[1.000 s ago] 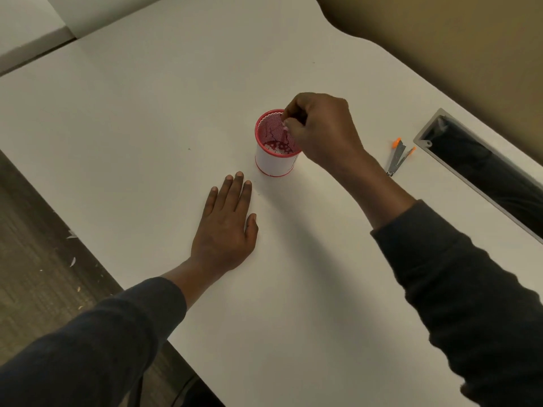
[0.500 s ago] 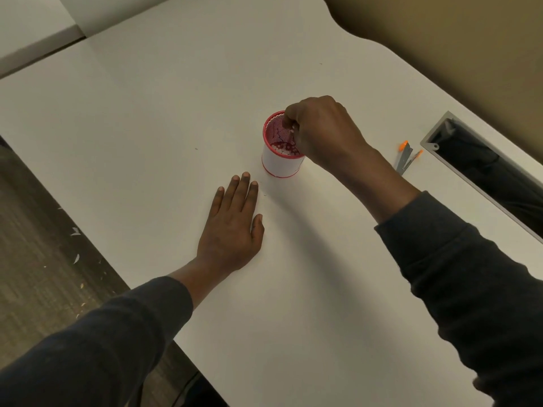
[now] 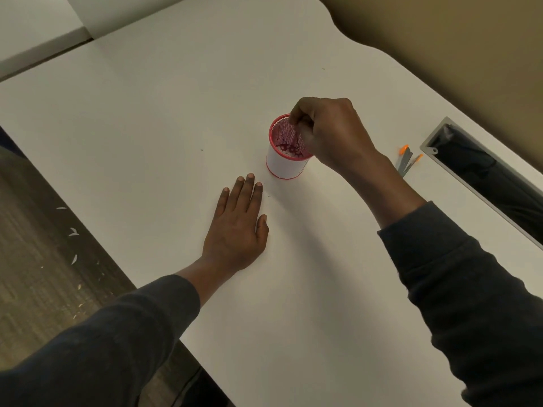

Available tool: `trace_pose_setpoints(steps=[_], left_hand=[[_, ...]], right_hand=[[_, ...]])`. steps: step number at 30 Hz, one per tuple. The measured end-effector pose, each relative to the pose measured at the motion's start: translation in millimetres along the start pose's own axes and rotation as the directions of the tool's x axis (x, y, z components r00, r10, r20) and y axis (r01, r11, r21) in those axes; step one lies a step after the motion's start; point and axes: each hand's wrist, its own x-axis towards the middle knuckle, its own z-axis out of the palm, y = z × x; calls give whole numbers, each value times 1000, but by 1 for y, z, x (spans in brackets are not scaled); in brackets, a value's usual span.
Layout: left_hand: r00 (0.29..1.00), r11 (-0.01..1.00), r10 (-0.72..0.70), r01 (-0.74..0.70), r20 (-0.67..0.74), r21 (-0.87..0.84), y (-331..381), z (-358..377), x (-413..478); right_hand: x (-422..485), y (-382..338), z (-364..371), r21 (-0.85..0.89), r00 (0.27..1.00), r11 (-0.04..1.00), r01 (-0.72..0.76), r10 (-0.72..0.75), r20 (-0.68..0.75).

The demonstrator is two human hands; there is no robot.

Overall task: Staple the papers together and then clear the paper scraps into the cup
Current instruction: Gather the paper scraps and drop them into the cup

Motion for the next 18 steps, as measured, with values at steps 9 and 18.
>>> trace_pose_setpoints(steps=[9, 18], left_hand=[[1000, 1000, -3, 4, 16, -12, 0, 0, 0], [1000, 999, 6, -5, 19, -33, -1, 0, 0]], right_hand=[[-6, -8, -1, -21, 998, 998, -56, 55, -8], [-10, -11, 0, -109, 998, 993, -50, 47, -29]])
